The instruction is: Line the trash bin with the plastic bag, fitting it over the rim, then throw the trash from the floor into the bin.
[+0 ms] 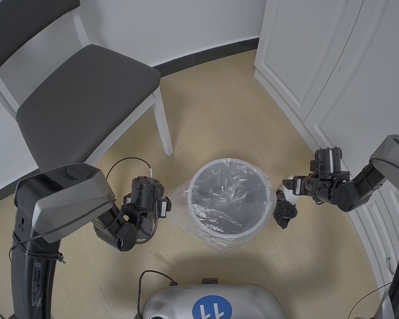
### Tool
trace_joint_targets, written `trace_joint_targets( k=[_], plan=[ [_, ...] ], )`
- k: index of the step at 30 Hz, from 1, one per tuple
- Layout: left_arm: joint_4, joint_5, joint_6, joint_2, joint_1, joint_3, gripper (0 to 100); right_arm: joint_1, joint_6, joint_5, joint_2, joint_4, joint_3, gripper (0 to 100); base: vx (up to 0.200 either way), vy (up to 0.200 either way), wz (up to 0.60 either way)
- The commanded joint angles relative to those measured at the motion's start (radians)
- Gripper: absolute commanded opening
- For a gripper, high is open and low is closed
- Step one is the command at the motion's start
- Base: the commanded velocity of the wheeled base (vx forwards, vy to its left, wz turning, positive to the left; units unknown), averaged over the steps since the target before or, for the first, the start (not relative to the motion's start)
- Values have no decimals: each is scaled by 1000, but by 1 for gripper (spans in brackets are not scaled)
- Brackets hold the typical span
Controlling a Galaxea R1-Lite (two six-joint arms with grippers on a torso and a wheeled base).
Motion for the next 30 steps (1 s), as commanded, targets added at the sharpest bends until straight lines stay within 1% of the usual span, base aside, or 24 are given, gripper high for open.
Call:
trace_joint_targets(
  k=[1,2,7,9,13,15,17,21,22,23,24,25,30],
  plan=[
    [4,-39,20,-127,12,86,100,12,-2,8,-105,-4,44,100,0,0,0],
    [3,-45,42,-149,17,110,100,35,3,8,-141,-6,62,100,0,0,0],
    [3,-45,51,-189,26,132,100,73,8,8,-192,-9,88,100,0,0,0],
    [3,-45,51,-230,26,144,100,96,8,0,-227,-38,113,100,0,0,0],
    [-2,-45,51,-282,14,178,100,115,-3,-5,-293,-101,169,100,0,0,0],
    [-5,-45,51,-321,2,192,100,144,-23,-6,-367,-154,228,100,0,0,0],
    [-4,-45,48,-345,-8,198,100,164,-65,-6,-434,-191,284,100,0,0,0],
    [-11,-42,48,-384,-21,222,100,202,-181,-9,-546,-263,398,100,0,0,0],
    [-11,-42,48,-384,-21,222,100,202,-181,-9,-546,-263,398,100,0,0,0],
    [-13,-39,46,-410,-46,233,100,208,-292,-6,-603,-331,472,100,0,0,0],
    [-13,-39,46,-410,-48,233,100,210,-296,-6,-606,-335,476,100,0,0,0],
    [-14,-34,43,-417,-61,236,100,213,-356,-5,-629,-386,521,100,0,0,0],
    [-30,1,46,-420,-86,250,100,237,-566,4,-723,-599,694,100,0,0,0]
  ],
)
